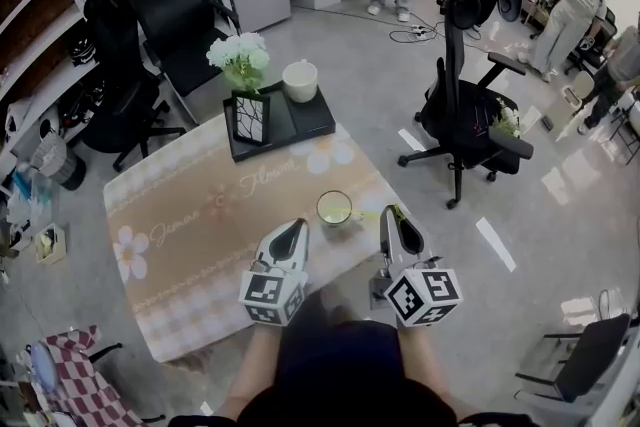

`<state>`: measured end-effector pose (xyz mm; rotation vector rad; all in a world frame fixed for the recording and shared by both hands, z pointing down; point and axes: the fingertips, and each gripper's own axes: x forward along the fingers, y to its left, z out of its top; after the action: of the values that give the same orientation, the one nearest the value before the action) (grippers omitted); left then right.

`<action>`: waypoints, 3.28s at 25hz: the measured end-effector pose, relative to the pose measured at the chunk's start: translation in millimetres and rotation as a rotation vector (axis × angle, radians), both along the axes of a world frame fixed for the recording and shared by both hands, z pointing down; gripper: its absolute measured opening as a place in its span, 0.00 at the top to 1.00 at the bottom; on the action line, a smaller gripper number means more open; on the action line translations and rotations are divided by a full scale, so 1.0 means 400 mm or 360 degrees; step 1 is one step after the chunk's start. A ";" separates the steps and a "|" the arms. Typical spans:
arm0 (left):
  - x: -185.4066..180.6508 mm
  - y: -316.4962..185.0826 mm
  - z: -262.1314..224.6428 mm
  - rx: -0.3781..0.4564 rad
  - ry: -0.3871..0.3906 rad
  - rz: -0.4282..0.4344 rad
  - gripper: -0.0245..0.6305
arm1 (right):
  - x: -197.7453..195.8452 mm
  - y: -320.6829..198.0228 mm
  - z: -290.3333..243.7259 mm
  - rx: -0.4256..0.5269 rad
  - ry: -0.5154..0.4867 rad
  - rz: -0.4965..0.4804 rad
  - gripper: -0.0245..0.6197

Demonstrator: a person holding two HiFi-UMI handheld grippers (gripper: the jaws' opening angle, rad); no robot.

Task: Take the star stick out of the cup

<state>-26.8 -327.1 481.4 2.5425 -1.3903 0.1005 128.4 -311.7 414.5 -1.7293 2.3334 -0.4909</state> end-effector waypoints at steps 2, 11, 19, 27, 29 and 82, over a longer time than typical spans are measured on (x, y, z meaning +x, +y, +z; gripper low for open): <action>0.005 0.004 -0.005 0.0011 0.0001 0.0006 0.95 | 0.006 0.009 -0.010 0.0017 -0.0005 0.0008 0.94; 0.023 0.027 -0.038 0.0059 0.0011 0.0026 0.95 | 0.018 0.053 -0.068 0.0112 0.0004 0.0017 0.94; 0.042 0.045 -0.065 0.0103 0.0042 0.0018 0.95 | 0.033 0.087 -0.105 0.0190 0.0018 -0.0005 0.94; 0.071 0.050 -0.077 0.0131 0.0050 0.0032 0.95 | 0.084 0.119 -0.142 0.0265 -0.0011 0.0039 0.94; 0.087 0.051 -0.082 0.0140 0.0046 0.0053 0.95 | 0.102 0.126 -0.151 0.0278 -0.0036 0.0059 0.94; 0.147 0.065 0.008 -0.0009 0.0008 0.0145 0.95 | 0.255 0.144 0.005 0.0085 0.0110 0.0363 0.94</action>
<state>32.1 -301.3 484.5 2.5996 -1.2709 0.1139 230.4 -254.1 416.6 -1.9836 2.1341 -0.3316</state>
